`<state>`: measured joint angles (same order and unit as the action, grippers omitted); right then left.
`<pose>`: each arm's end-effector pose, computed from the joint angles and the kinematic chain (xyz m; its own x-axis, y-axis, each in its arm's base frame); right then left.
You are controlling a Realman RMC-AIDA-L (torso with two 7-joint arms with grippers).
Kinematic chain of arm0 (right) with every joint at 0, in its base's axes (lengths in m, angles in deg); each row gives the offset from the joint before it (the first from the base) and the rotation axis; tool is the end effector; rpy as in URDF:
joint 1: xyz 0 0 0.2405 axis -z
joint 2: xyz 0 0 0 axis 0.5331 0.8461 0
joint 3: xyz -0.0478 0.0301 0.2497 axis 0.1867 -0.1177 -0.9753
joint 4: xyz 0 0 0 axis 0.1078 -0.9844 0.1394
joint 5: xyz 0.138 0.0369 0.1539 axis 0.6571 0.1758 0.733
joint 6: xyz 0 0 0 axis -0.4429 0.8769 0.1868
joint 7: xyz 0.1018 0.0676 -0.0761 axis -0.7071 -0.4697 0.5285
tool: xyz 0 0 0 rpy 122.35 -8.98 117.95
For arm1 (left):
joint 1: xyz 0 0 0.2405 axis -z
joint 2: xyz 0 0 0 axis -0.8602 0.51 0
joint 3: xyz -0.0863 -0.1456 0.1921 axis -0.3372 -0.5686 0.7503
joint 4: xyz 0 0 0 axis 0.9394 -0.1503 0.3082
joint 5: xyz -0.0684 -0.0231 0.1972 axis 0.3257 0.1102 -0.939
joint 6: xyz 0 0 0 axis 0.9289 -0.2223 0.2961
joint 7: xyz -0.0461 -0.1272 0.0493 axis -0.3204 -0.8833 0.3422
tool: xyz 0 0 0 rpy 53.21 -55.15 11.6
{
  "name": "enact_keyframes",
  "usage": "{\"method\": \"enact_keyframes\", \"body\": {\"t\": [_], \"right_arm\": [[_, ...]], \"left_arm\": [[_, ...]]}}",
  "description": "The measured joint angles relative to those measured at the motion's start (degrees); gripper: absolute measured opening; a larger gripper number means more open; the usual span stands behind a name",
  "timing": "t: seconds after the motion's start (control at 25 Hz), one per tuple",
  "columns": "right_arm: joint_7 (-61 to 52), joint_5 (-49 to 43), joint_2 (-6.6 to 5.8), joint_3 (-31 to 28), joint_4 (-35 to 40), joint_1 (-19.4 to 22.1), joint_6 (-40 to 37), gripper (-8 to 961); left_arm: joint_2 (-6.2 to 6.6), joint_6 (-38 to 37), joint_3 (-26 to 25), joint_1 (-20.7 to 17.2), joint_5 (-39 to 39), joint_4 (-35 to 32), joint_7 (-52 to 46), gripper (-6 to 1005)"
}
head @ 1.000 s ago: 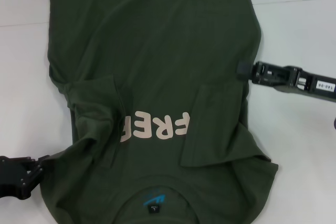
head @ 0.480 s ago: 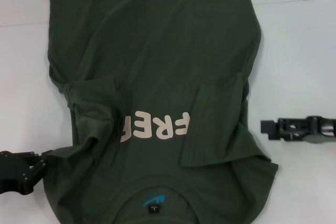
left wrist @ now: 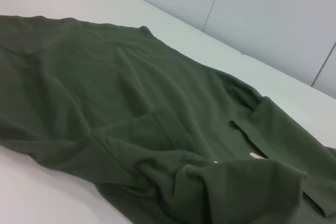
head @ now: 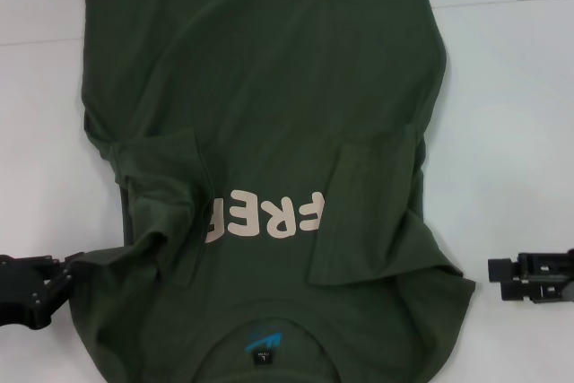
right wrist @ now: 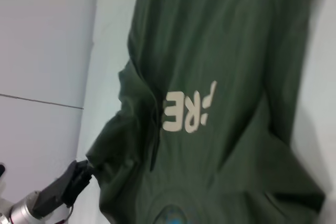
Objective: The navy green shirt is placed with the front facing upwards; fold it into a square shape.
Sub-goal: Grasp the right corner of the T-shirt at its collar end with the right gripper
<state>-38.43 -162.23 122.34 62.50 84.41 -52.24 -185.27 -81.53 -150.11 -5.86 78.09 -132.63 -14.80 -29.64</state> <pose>0.3609 0.2330 0.0595 -0.0208 -0.9595 -0.2810 -0.9600 -0.0593 0.2736 -0.3433 0.2574 0.0114 0.6987 0.5105 0.5013 0.6778 -0.6964 -0.2356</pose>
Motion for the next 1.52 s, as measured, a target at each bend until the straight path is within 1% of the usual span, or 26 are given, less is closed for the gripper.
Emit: {"method": "enact_keyframes", "body": {"t": [0.16,0.36,0.84,0.92,1.16,1.4,1.52], "right_arm": [[0.0,-0.4,0.25,0.3,-0.4,0.9,0.6,925],[0.0,-1.4,0.67,0.3,-1.5,1.0,2.3,924],[0.0,-1.6,1.02,0.2,-5.4,-0.5,7.6,924],[0.0,-1.5,1.42,0.2,-5.7,-1.1,8.2,924],[0.0,-1.5,2.09,0.4,-5.7,-2.1,8.9,924],[0.2,-1.0,2.47,-0.4,-5.7,-2.7,9.6,924],[0.5,0.3,2.47,-1.2,-5.7,-2.6,9.6,924]], "left_arm": [[0.03,0.2,0.0,0.1,0.0,0.0,0.0,39],[0.11,0.2,0.0,0.4,0.0,0.0,0.1,39],[0.25,0.6,0.0,0.6,0.0,0.1,0.6,39],[0.24,0.6,0.0,0.6,0.0,0.1,0.7,39],[0.22,0.7,0.0,0.6,0.0,0.1,0.8,39],[0.22,0.9,0.0,0.6,0.0,0.2,0.9,39],[0.22,1.3,0.0,0.6,0.0,0.4,0.9,39]]}}
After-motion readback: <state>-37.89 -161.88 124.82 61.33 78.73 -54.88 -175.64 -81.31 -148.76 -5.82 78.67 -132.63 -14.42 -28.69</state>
